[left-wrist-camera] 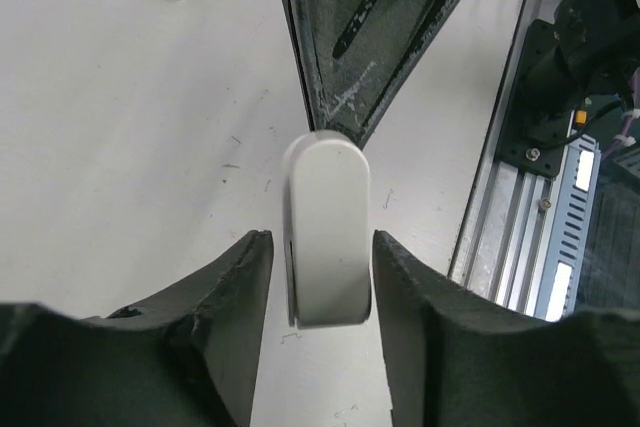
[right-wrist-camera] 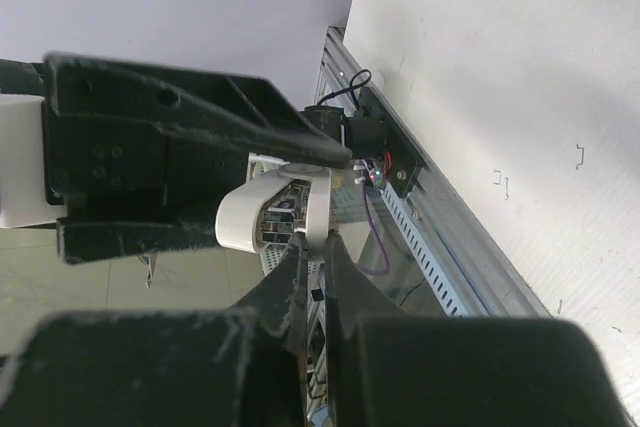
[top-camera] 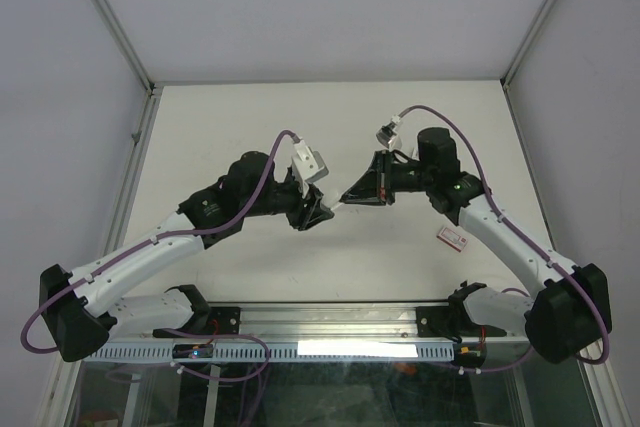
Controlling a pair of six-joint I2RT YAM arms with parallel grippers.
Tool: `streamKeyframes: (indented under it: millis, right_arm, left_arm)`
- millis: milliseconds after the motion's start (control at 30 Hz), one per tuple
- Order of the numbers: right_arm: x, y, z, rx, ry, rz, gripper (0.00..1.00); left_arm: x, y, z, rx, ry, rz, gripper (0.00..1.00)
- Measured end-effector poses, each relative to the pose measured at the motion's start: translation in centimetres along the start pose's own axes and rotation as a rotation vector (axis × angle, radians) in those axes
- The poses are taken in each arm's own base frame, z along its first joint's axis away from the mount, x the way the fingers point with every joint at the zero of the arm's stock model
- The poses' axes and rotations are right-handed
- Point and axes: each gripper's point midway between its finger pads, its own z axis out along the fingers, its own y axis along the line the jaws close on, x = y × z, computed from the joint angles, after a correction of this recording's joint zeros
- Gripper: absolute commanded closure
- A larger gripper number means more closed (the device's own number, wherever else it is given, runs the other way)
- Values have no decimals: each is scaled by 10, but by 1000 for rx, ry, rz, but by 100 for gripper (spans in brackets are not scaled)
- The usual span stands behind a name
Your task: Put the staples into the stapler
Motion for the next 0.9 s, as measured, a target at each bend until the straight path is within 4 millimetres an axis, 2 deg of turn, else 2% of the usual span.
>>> streamKeyframes:
  millis: [67, 100, 133, 267, 367, 500, 567, 633, 700, 800, 900]
  right_arm:
    - [1, 0, 1, -2, 4, -3, 100]
    - [2, 1, 1, -3, 4, -6, 100]
    - [2, 0, 2, -1, 2, -12, 100]
    - [-9, -8, 3, 49, -70, -78, 100]
    - [-22, -25, 2, 122, -168, -137, 100]
    - [-43, -68, 1, 283, -308, -173, 100]
    - [-52, -91, 2, 375, -362, -179, 100]
    - [-57, -108, 5, 444, -393, -185, 100]
    - [-60, -121, 10, 497, -413, -201, 100]
    - [-61, -127, 17, 539, -426, -233, 100]
    - [-61, -126, 22, 555, -443, -268, 100]
  left_arm:
    - [-3, 1, 1, -6, -10, 7, 16]
    - [-4, 2, 1, -8, -15, 6, 7]
    - [-5, 2, 1, -12, -21, 5, 3]
    - [-10, 8, -1, -56, -40, -31, 1]
    - [-28, 17, -14, -150, -115, -104, 1]
    - [-59, 35, -36, -298, -269, -272, 1]
    - [-65, 46, -39, -363, -321, -368, 1]
    - [-58, 59, -31, -424, -340, -480, 1]
    - [-41, 70, -18, -470, -320, -564, 1]
    - [1, 83, 6, -536, -232, -664, 1]
    - [25, 96, 21, -578, -177, -715, 1]
